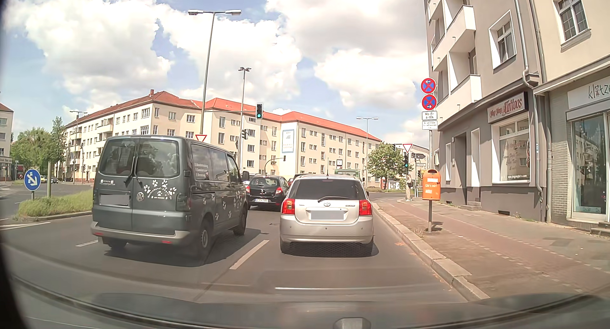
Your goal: Follow the waypoints while adhering to traffic rules and regulations
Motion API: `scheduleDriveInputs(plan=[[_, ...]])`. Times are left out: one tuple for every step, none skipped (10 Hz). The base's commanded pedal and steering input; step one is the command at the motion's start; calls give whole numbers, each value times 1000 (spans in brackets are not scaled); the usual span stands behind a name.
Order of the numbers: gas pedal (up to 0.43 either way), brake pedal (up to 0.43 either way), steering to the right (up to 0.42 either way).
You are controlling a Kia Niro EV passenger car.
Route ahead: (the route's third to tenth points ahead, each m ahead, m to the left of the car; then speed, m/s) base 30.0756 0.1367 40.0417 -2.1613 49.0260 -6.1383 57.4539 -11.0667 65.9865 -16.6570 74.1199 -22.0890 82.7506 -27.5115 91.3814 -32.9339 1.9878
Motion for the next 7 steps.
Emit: scheduleDriveInputs(plan=[[370,18,-3],[370,18,-3],[370,18,-3],[370,18,-3],[358,18,-3],[350,18,-3],[350,18,-3]])
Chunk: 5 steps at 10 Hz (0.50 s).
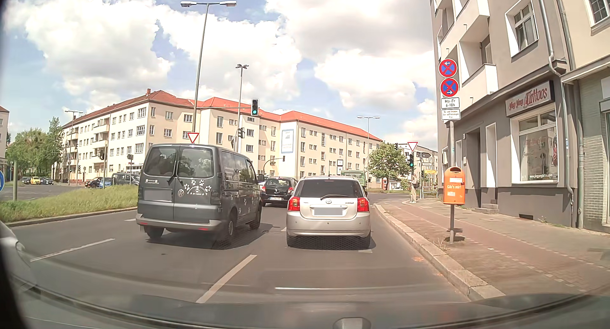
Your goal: Follow the waypoints while adhering to traffic rules and regulations
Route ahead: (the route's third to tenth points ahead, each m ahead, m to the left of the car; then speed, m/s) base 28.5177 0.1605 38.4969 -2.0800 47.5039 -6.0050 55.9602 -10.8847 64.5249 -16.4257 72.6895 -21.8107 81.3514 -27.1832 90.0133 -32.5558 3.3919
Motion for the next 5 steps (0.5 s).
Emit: scheduleDriveInputs(plan=[[350,18,-3],[339,18,-3],[319,18,-2],[311,18,6],[311,18,18]])
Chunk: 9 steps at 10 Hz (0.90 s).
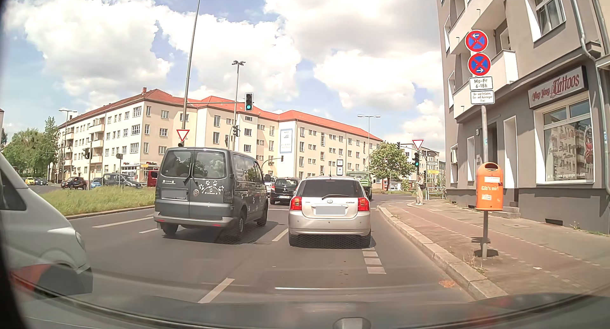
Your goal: Follow the waypoints while adhering to traffic rules and regulations
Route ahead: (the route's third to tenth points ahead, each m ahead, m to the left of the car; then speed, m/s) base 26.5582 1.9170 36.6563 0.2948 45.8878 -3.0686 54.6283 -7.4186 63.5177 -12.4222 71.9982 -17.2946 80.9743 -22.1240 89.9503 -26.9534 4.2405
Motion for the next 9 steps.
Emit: scheduleDriveInputs(plan=[[311,18,20],[299,18,19],[299,18,20],[197,18,19],[98,18,18],[59,18,17],[28,24,17],[20,18,16],[0,18,16]])
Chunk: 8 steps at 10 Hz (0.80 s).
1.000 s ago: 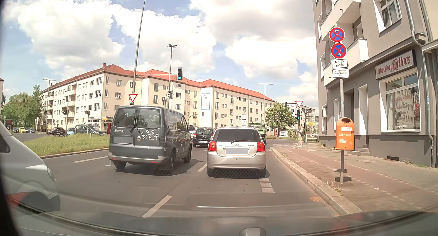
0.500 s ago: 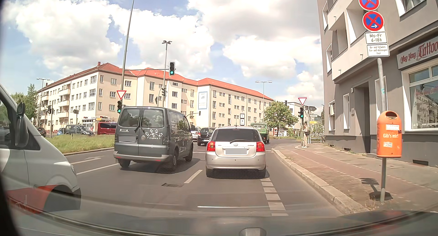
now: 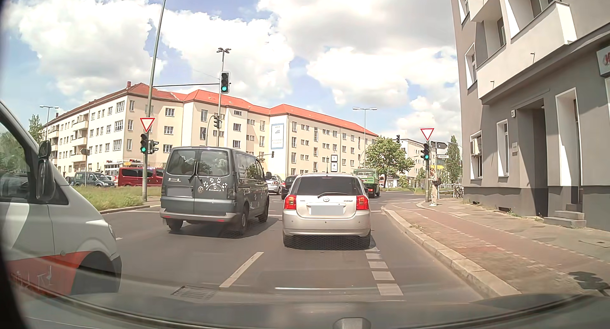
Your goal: Follow the waypoints while adhering to traffic rules and regulations
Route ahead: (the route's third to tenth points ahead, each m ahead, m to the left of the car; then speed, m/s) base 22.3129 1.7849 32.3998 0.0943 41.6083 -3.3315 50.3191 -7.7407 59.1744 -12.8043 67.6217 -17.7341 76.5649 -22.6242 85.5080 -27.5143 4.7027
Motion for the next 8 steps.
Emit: scheduleDriveInputs(plan=[[0,18,16],[8,18,16],[20,18,16],[47,18,16],[118,18,16],[157,18,19],[177,18,23],[177,18,26]])
